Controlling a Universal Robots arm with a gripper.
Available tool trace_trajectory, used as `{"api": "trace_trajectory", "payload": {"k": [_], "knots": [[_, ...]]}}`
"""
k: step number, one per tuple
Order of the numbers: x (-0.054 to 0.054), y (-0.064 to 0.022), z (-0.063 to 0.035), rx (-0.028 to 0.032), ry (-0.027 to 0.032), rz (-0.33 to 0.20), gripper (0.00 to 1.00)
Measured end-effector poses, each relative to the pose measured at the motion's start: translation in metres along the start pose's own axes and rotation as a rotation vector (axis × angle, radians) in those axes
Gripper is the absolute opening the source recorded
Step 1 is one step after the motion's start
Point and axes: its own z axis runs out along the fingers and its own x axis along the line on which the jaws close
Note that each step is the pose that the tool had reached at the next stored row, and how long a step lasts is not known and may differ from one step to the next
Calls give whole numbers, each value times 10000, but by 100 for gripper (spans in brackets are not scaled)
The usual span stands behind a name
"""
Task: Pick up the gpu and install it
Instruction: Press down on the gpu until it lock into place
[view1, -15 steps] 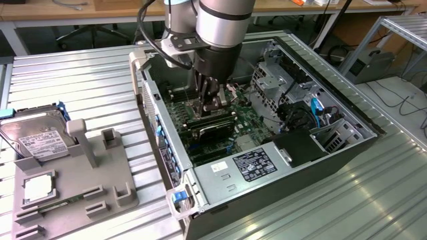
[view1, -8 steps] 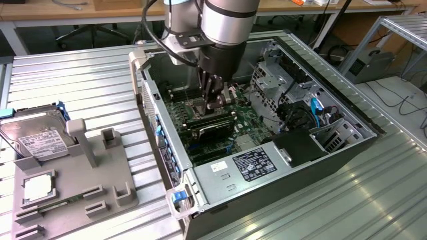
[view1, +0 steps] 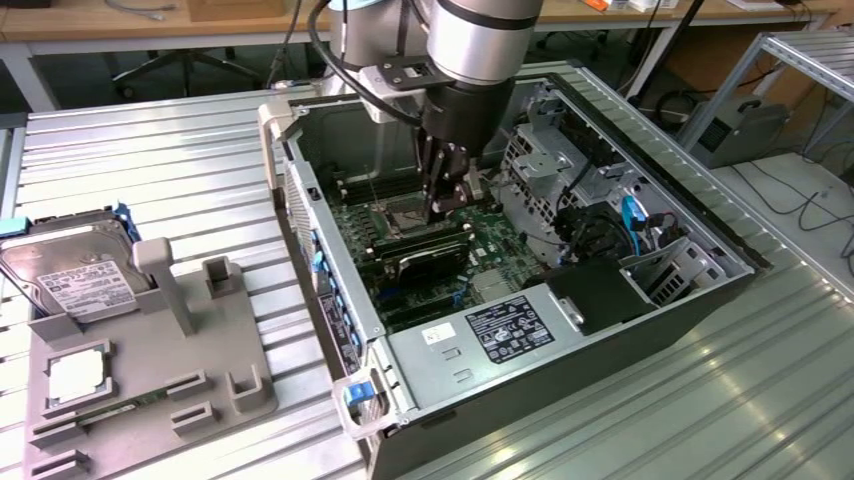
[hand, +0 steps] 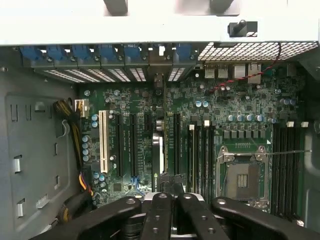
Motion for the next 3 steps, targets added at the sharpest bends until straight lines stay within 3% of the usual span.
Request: {"api": "trace_trajectory", "payload": {"k": [3], "knots": [[0,0,0,0,0,0,11]]}}
